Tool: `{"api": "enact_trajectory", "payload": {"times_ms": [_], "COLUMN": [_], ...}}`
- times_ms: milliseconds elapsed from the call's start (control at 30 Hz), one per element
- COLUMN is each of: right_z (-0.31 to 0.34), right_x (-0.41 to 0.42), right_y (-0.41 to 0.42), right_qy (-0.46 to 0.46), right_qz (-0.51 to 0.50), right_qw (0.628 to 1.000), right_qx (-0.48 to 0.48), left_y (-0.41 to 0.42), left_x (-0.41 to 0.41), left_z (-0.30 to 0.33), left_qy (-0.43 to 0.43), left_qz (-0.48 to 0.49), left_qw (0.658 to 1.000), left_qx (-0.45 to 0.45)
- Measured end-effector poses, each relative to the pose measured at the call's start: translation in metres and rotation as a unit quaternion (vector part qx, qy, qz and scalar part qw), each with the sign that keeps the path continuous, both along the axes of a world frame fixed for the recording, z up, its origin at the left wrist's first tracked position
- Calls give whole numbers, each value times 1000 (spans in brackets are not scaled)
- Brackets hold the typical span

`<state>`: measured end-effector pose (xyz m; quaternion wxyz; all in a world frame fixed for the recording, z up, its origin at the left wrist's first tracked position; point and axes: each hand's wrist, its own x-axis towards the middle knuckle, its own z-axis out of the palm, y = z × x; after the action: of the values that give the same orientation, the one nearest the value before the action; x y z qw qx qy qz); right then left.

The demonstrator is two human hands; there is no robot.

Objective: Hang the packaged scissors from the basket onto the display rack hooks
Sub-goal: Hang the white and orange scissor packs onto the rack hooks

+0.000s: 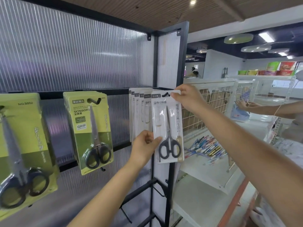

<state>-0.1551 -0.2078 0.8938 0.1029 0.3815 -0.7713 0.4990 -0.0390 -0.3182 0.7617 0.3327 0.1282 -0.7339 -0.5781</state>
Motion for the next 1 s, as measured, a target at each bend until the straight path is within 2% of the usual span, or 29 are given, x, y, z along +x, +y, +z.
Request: {"api": "enact_trajectory", "payload": {"times_ms": [333, 633, 767, 867, 1000], "right_z": [-16, -24, -30, -32, -33], "right_x": [-8, -12, -1, 11, 36], "right_y": [-28, -35, -16, 7, 44], "right_qy": [80, 104, 125, 145, 158], "right_qz": [-53, -52, -74, -91, -115], "right_qw": [995, 993, 989, 984, 978], "right_qx": [-14, 3, 38, 56, 72], "left_y": [-24, -34, -26, -14, 16], "left_x": [-10, -17, -5, 10, 29], "left_z": [-10, -9, 0, 14, 32], "left_qy": [6, -34, -44, -19, 24], "left_qz": [131, 153, 182, 210, 183], "left_qw": [989, 985, 973, 957, 945], "left_qx": [-60, -78, -138, -198, -271]}}
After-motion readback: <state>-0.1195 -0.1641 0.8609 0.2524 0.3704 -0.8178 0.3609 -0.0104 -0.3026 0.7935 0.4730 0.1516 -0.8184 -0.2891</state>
